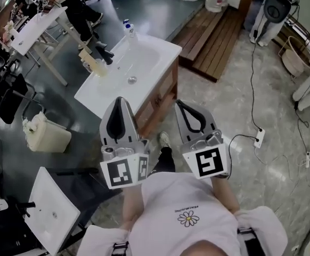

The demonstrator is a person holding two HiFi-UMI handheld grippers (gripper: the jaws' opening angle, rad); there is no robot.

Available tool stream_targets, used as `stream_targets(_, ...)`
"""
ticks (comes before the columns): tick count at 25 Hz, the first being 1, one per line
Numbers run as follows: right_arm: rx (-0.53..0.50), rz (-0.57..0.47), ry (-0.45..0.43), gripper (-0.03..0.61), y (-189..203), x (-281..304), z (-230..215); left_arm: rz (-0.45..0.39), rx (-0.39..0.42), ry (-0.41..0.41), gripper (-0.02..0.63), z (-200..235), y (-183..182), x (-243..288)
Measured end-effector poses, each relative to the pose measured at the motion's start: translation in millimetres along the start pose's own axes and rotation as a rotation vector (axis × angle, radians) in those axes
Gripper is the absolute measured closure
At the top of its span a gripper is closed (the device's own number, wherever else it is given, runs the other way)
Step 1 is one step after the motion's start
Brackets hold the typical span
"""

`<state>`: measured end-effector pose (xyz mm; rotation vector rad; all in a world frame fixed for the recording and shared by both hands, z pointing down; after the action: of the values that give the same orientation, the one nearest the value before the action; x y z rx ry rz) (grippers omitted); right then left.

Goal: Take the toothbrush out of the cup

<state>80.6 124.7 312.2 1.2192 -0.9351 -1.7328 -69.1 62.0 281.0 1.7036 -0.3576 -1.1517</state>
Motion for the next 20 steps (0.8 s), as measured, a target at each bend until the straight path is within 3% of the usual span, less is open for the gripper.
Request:
stream_targets(11,-0.002,-0.024,-0.099,0.566,64,224,-34,-0.015,0.033,-0.040,0.598,115,74,149)
stream_targets(20,0.080,0.004,-0.117,0.566,116,313,-37,0.065,0.045,-0.128,0.598,175,124,189)
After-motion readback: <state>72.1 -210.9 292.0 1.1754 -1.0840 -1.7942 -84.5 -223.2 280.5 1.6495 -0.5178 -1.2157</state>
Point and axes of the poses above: the fingertips, and each gripper's own axes: x forward along the fingers, z to its left, y out of its underside, the point moved 5 cm from there along -x, backward along the fingers, and after that the axes turned 14 degrees about -z, right-handed, at the moved point
